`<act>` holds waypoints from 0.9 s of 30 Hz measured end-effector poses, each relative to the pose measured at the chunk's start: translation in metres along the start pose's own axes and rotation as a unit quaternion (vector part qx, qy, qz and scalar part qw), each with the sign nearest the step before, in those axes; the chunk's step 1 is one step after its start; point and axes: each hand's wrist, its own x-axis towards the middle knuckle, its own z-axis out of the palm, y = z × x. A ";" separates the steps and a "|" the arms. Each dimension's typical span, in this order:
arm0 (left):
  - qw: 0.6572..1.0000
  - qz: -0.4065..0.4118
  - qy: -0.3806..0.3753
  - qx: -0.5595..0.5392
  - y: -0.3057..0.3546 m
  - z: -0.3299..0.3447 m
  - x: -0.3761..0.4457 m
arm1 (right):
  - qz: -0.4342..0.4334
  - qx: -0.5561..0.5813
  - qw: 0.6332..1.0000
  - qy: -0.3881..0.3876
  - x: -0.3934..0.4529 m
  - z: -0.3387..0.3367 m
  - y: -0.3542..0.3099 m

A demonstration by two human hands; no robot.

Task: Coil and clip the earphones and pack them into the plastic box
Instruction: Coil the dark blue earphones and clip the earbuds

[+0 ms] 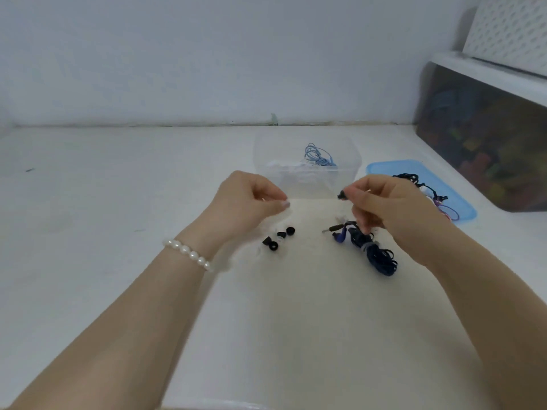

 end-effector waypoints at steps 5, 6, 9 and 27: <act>0.982 0.026 -0.073 0.173 -0.004 0.018 -0.003 | -0.026 -0.134 0.990 -0.019 -0.003 0.012 0.003; 0.981 0.028 -0.076 0.174 -0.003 0.018 -0.003 | -0.027 -0.143 0.989 -0.022 -0.003 0.012 0.003; 0.979 0.036 -0.084 0.180 -0.001 0.018 -0.004 | -0.029 -0.155 0.987 -0.022 -0.004 0.012 0.004; 0.998 0.007 -0.036 -0.056 0.006 -0.001 -0.003 | -0.011 -0.095 0.995 0.031 -0.002 0.008 0.003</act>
